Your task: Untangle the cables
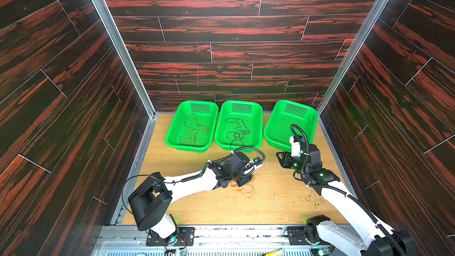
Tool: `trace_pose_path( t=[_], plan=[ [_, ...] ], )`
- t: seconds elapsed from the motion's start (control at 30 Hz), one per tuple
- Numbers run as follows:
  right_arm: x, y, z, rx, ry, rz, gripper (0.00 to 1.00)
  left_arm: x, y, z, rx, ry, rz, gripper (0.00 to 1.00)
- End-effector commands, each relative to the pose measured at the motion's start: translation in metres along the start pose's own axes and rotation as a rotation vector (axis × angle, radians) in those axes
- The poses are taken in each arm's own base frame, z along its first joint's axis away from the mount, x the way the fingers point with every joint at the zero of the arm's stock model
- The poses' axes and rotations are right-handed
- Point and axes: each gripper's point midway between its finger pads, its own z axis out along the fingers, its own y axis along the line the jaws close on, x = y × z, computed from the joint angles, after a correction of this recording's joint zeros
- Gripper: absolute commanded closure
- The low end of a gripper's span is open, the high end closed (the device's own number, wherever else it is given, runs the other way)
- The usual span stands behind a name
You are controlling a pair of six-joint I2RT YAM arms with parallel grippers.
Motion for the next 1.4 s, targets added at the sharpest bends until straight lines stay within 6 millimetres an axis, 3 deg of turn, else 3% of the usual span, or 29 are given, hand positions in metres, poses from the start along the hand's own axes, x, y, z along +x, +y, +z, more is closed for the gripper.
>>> trace_pose_path(
  t=[0.0,0.13,0.67,0.83,1.07,1.23,1.37],
  plan=[
    [-0.011,0.004,-0.008,-0.006,-0.033,-0.032,0.69,0.001,0.005,0.002,-0.012,0.029,0.015,0.67],
    [-0.014,0.001,-0.012,0.017,-0.051,-0.045,0.69,-0.004,0.001,-0.002,0.018,0.028,0.010,0.56],
    [-0.012,-0.001,-0.004,0.022,-0.034,-0.077,0.68,0.013,0.004,0.009,0.001,0.119,-0.006,0.50],
    [-0.009,0.000,-0.002,0.015,-0.022,-0.078,0.71,0.013,0.004,0.012,-0.001,0.129,-0.002,0.63],
    [-0.010,0.005,-0.004,-0.023,-0.061,-0.105,0.74,0.010,0.007,0.009,0.003,0.121,-0.001,1.00],
    [-0.009,0.036,-0.012,-0.227,-0.158,-0.211,0.70,-0.011,0.010,-0.013,0.001,0.037,0.001,1.00],
    [0.004,0.073,-0.030,-0.485,-0.231,-0.321,0.60,-0.039,0.023,-0.048,-0.032,-0.081,-0.002,1.00]
  ],
)
